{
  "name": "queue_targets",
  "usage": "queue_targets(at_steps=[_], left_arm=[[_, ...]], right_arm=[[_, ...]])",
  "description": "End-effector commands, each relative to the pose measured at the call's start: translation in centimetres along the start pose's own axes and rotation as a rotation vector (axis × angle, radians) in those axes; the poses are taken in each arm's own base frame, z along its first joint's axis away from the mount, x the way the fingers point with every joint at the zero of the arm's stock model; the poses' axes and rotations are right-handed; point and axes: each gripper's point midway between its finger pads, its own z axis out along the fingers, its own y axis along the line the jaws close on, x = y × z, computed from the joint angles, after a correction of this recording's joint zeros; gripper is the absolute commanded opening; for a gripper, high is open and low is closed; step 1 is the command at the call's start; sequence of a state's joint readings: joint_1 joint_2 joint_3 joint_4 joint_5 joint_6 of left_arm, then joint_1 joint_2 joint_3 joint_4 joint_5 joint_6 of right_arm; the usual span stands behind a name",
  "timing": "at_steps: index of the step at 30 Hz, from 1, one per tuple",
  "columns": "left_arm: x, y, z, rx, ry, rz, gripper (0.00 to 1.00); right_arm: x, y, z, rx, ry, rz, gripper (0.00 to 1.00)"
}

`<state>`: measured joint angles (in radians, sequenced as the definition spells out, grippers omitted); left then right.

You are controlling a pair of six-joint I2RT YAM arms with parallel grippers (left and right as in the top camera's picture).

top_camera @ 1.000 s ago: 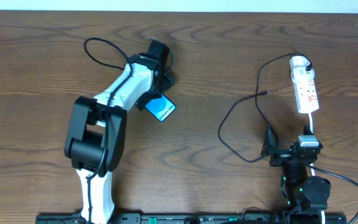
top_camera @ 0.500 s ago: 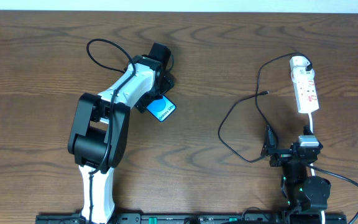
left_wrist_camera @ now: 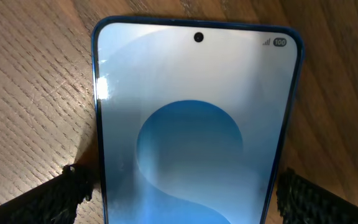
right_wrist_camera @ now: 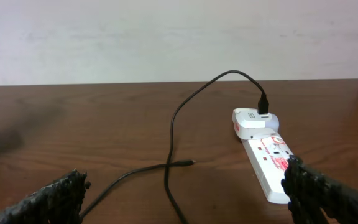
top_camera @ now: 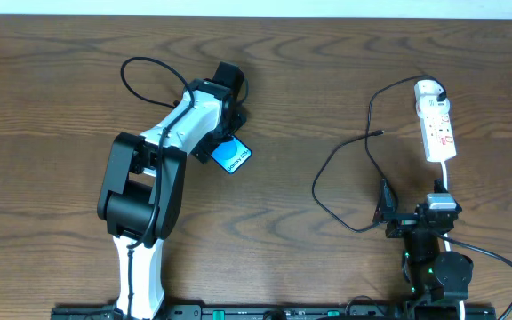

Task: Plug charger to phone and switch on socket
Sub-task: 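Close the left gripper on the phone's edge and grip it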

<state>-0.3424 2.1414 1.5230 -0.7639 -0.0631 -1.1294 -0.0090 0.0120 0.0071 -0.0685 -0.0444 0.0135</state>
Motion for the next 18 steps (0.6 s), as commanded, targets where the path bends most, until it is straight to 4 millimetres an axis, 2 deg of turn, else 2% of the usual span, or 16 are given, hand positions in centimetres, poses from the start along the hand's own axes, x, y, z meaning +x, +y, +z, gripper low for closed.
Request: queue_targets(at_steps=[1,5,12,15,18], left_arm=[[0.5,1.2,2.0,-0.057,0.019,-0.037,1.00],[0.3,0.7,2.0,-0.036,0.012,-0.039,1.00],[1.1,0.9,2.1,-0.042,0.051,-0.037,1.00],[1.5,1.3,2.9,-0.066,0.064,-0.045,0.99],[2.8,1.6,4.4,-0.083,0.132,-0.045,1.00]], right_arm=[[0.0,0.1,0.0,-0.002,0.000,-0.012,0.99],[0.0,0.1,0.0,-0.002,0.000,-0.012,0.99],[0.0,0.1,0.0,-0.002,0.000,-0.012,0.99],[0.0,0.1,0.0,-0.002,0.000,-0.012,0.99],[0.0,0.1,0.0,-0.002,0.000,-0.012,0.99]])
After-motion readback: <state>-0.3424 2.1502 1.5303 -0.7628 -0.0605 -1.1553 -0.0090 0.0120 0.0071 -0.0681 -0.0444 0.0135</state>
